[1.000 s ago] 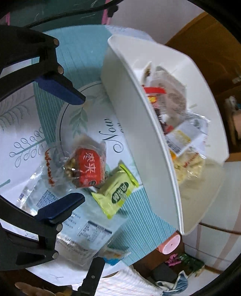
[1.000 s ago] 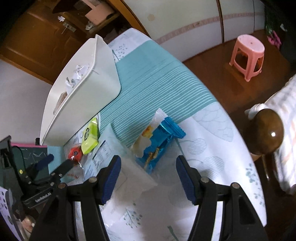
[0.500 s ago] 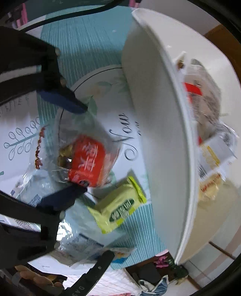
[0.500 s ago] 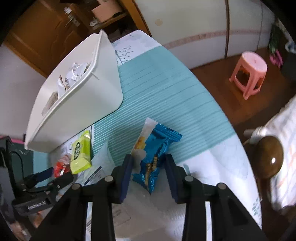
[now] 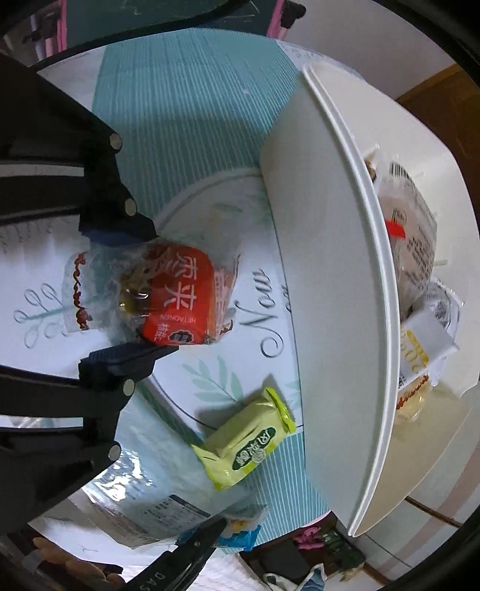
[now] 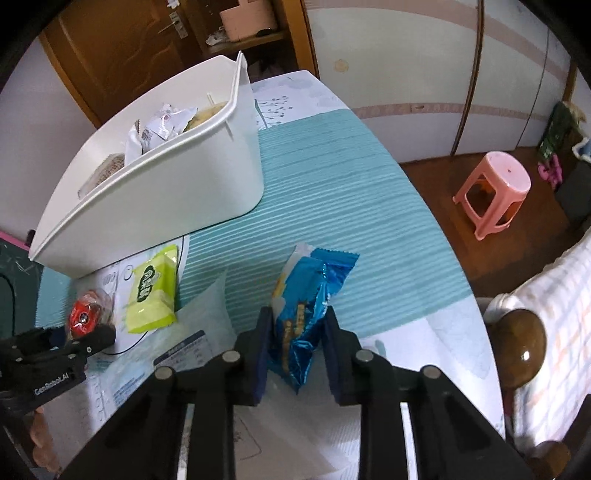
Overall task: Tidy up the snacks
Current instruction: 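Carry both packs over the white bin and open both tools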
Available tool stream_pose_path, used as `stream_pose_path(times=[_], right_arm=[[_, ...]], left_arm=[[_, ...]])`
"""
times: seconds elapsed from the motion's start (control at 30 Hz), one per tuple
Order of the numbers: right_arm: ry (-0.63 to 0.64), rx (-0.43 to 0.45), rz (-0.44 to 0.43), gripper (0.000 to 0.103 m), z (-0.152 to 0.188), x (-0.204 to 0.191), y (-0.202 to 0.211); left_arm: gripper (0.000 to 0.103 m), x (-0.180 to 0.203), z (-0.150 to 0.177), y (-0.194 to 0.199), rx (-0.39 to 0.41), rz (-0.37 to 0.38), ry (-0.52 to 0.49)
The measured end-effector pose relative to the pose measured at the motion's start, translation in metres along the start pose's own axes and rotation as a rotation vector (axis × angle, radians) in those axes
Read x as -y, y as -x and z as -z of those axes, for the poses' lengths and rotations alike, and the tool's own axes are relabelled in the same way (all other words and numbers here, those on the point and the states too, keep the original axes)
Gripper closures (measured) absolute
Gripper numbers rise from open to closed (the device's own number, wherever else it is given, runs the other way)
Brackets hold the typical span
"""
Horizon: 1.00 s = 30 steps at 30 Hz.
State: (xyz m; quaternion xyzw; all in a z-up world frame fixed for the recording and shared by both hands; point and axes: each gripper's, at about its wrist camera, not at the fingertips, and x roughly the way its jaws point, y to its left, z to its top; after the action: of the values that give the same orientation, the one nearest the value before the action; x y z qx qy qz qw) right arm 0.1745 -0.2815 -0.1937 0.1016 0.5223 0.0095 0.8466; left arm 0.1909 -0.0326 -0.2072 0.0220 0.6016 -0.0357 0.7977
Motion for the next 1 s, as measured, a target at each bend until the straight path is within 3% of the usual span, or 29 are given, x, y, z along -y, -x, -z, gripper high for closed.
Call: stream_pose_path(times=[0.23, 0.63, 0.83, 1.0], right_arm=[[-0.003, 0.086, 0.005, 0.078, 0.013, -0.009, 0.031], [0.170, 0.219, -0.130, 0.078, 0.036, -0.081, 0.110], [0.264, 0.261, -0.185, 0.078, 0.041, -0.114, 0.139], [0.298, 0.311, -0.218, 0.078, 0.025, -0.132, 0.162]], left_arm=[[0.061, -0.009, 0.030, 0.038, 0.076, -0.022, 0.006], [0.061, -0.011, 0.063, 0.106, 0.195, 0.017, 0.006], [0.061, -0.018, 0.056, 0.148, 0.271, 0.030, -0.006], [0.061, -0.022, 0.034, 0.187, 0.359, -0.009, -0.032]])
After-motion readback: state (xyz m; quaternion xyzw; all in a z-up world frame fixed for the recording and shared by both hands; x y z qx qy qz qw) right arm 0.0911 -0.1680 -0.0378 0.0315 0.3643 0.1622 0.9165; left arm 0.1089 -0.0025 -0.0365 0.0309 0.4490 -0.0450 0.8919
